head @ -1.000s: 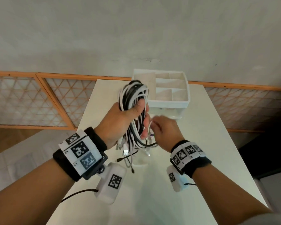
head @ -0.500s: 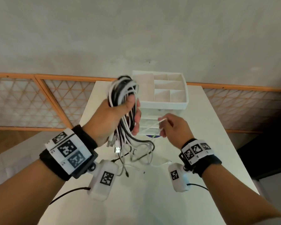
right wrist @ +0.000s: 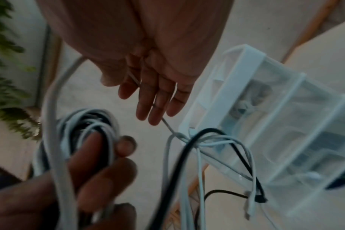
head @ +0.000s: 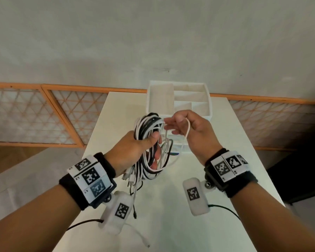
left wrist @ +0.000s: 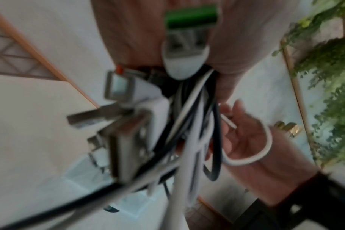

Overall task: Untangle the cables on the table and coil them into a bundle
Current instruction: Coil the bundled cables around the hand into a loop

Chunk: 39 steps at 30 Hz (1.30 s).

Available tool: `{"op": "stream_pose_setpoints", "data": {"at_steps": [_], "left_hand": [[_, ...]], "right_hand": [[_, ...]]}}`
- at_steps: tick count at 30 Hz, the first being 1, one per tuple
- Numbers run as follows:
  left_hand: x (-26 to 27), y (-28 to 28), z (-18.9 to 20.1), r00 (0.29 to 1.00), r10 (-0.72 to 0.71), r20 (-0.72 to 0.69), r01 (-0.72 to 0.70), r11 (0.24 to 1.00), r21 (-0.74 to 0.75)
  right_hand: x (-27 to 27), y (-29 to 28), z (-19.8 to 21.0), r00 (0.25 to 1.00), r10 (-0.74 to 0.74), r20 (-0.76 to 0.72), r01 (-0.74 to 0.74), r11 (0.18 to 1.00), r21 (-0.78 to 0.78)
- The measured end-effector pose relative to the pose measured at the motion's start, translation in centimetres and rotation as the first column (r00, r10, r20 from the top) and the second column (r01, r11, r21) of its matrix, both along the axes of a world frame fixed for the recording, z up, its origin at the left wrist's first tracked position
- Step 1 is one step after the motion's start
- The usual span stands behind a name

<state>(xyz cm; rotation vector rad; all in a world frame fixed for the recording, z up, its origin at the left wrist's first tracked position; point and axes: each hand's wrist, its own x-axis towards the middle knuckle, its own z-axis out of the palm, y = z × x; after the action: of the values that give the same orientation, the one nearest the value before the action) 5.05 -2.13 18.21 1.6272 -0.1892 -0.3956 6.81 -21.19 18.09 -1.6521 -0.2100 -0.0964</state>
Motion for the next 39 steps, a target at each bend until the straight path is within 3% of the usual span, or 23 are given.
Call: {"op": "stream_pose_setpoints", "data": {"at_steps": [7,13,16,20,22,25,30,33,39], "left_hand": [[0.3,0.1,-0.4,0.995,0.074,-0.067,-0.068,0.994,0.09],[0.1,0.0,-0.2,0.998,-0.02,-0.059,0.033,0.974,0.224],[0.3,-0.3,-0.1,0.999,0.001,-0.043,0.01,0.963,0.27],[1.1,0.1,0.1,0.997,0.083,0.005,-0.08,0.95,0.3],[1.3,0.4,0.2,0.992,0.129,0.011,-0.127,0.958,0.256],[1.0,0.6,1.5,0.979,0.202,-0.01,-0.202,0.979,-0.003],[0.4,0.4,4.5,0.978,0.207,-0.008,-0.198,0.924,-0.326],[0.3,-0.3,4.7,0.976,0.211,0.046,-0.181,0.918,-0.354],[0.3,0.2,4.3,0.957,0.278,0.08,-0.232,0.904,-0.358]], "right_hand": [[-1.4,0.4,1.9,0.982,0.074,0.173,-0.025,0.964,-0.266],[-1.4,0.3,2.3,0.964,0.005,0.264,0.034,0.989,-0.142],[-1.8,0.3,3.1,0.888,0.038,0.458,0.112,0.949,-0.296],[-1.8,-0.2,3.8,0.807,-0.045,0.588,0.267,0.917,-0.297],[-1.2,-0.9,3.3,0.82,-0.136,0.555,0.348,0.889,-0.296],[0.2,-2.2,0.9,0.848,-0.31,0.431,0.471,0.812,-0.345],[0.8,-3.1,-4.7,0.902,-0.414,0.125,0.415,0.746,-0.521],[0.7,-2.4,-7.4,0.916,-0.401,-0.004,0.309,0.712,-0.631],[0.2,-3.5,-9.5,0.869,-0.434,-0.238,0.169,0.712,-0.682]]}}
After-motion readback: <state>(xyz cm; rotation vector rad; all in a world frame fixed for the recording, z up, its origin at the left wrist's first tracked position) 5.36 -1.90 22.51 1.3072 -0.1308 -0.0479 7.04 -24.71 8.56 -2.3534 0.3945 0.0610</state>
